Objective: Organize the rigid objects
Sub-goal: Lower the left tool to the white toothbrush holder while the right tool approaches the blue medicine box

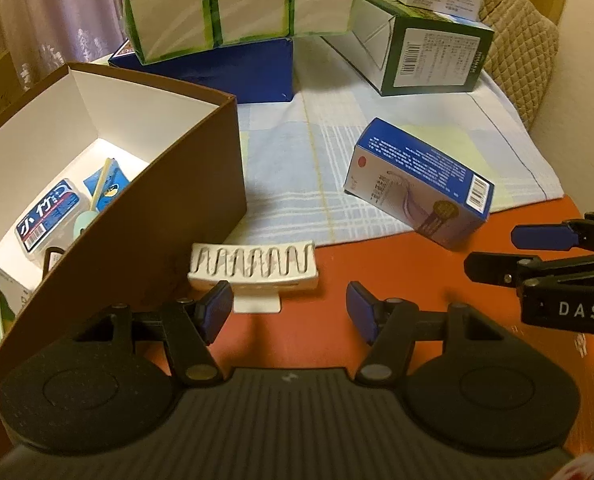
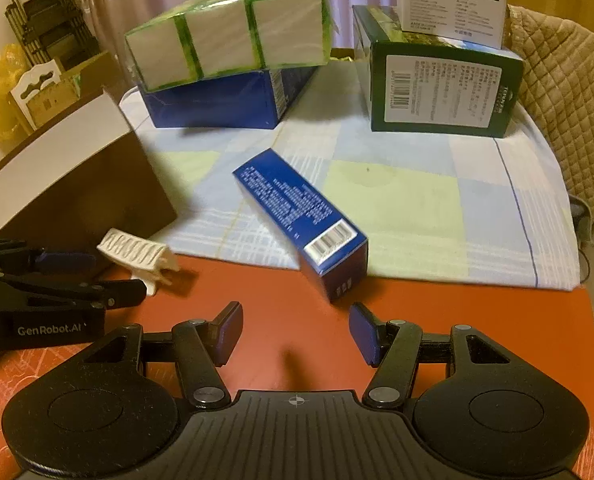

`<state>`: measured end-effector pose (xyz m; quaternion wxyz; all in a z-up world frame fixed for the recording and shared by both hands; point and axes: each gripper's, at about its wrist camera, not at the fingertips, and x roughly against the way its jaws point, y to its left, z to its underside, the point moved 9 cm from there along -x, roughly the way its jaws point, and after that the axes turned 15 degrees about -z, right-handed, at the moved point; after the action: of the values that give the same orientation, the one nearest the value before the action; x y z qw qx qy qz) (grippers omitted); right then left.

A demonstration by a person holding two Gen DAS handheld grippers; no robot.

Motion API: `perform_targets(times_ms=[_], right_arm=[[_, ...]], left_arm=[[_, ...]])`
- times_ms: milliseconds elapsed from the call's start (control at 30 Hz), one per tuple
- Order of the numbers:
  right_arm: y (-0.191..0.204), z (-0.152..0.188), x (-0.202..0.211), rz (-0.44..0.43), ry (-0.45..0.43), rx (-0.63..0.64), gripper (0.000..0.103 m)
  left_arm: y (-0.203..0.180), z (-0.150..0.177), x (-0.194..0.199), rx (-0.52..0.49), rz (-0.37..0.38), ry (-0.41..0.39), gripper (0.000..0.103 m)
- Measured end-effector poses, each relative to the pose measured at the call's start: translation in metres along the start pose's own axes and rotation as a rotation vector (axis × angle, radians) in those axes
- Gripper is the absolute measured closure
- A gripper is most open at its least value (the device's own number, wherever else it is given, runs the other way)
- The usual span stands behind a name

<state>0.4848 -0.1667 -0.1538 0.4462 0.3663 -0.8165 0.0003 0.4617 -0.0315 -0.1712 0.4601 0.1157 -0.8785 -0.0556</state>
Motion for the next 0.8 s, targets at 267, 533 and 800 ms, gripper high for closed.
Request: perform_targets(times_ms=[267, 533, 800], right_arm=[[-0.017, -0.017, -0.017, 0.018, 0.013, 0.049, 0.047], [-0.02, -0.026, -0.029, 0.014, 0.012, 0.108, 0.047], [-0.001, -0.016, -0.03, 0.0, 0.022, 0.192, 0.075]], left_arm=[[-0.004, -0.006, -0.017, 0.04, -0.043, 0.039, 0.043], [0.007, -0.002, -0.024, 0.087, -0.077, 0.07, 0.042], [0.018, 0.015, -0.013, 0.079, -0.079, 0.076, 0.042]])
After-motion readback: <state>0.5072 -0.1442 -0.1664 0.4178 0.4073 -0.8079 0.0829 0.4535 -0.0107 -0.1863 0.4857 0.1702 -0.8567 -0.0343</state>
